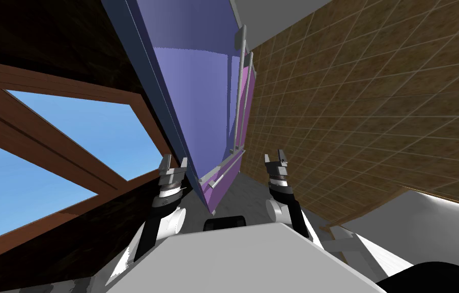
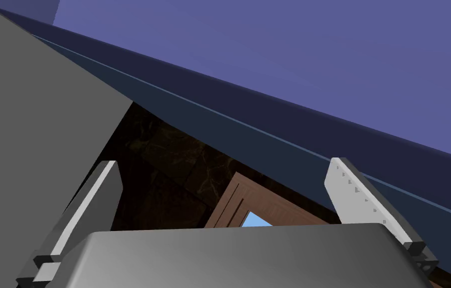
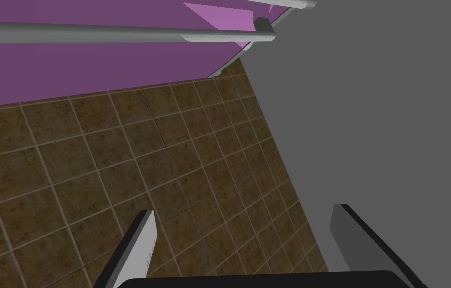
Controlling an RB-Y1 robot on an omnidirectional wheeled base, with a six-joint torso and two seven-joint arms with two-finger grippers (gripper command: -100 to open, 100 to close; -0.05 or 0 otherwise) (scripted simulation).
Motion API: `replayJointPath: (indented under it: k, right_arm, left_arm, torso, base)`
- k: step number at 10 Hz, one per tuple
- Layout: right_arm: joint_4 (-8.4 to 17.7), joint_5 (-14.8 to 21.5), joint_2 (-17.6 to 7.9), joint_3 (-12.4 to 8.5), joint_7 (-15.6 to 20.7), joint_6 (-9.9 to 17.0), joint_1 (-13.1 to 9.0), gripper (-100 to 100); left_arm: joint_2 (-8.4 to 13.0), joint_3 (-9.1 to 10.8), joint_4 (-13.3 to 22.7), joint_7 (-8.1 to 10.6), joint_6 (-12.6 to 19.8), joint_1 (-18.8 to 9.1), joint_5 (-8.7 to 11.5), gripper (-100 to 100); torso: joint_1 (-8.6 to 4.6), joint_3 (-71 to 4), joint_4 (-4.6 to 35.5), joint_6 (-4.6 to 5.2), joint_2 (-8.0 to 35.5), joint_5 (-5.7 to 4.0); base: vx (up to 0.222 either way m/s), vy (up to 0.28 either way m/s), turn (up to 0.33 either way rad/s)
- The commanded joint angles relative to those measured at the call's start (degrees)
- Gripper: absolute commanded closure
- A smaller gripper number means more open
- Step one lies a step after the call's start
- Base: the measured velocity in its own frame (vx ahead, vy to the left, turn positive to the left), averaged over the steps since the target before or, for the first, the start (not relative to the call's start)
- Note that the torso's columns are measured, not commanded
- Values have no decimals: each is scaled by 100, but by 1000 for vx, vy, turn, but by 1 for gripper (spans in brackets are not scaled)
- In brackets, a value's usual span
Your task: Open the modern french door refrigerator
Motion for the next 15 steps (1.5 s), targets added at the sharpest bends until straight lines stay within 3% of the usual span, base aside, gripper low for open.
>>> replayJointPath:
  k: [1, 9, 10, 12, 13, 15]
  right_arm:
    - [0, 0, 0, 0, 0, 0, 0, 0]
    - [-2, 0, 0, 0, 0, -1, 0, 0]
    - [-2, 0, 0, 0, 0, -1, 0, 0]
    - [1, 0, 1, 0, 0, 0, 1, 0]
    - [1, 0, 1, 1, 0, 0, 1, 0]
    - [1, 0, 1, 1, 0, 0, 1, 0]
  left_arm:
    - [0, 0, 0, 0, 0, 0, 0, 0]
    - [0, 0, -2, 0, -1, 0, 0, 0]
    - [256, 30, 96, 11, -5, -7, 37, -100]
    - [452, 71, 235, 27, -11, -17, 89, -100]
    - [603, 126, 419, 48, -19, -31, 157, -100]
    - [702, 189, 632, 72, -28, -46, 236, -100]
  torso:
    - [0, -467, 235, 0, 232, 0]
    - [0, -7073, 3537, 0, 3539, 0]
    - [0, -7919, 3960, 0, 3962, 0]
    - [-11, -8431, 4203, 0, 4199, -3]
    - [-10, -8455, 4219, 0, 4216, -3]
    - [-22, -8472, 4208, 19, 4199, 0]
  base:
    - [0, 0, 0]
    - [0, 0, 0]
    - [23, -27, 46]
    - [37, -58, 56]
    - [51, -93, 99]
    - [53, -116, 118]
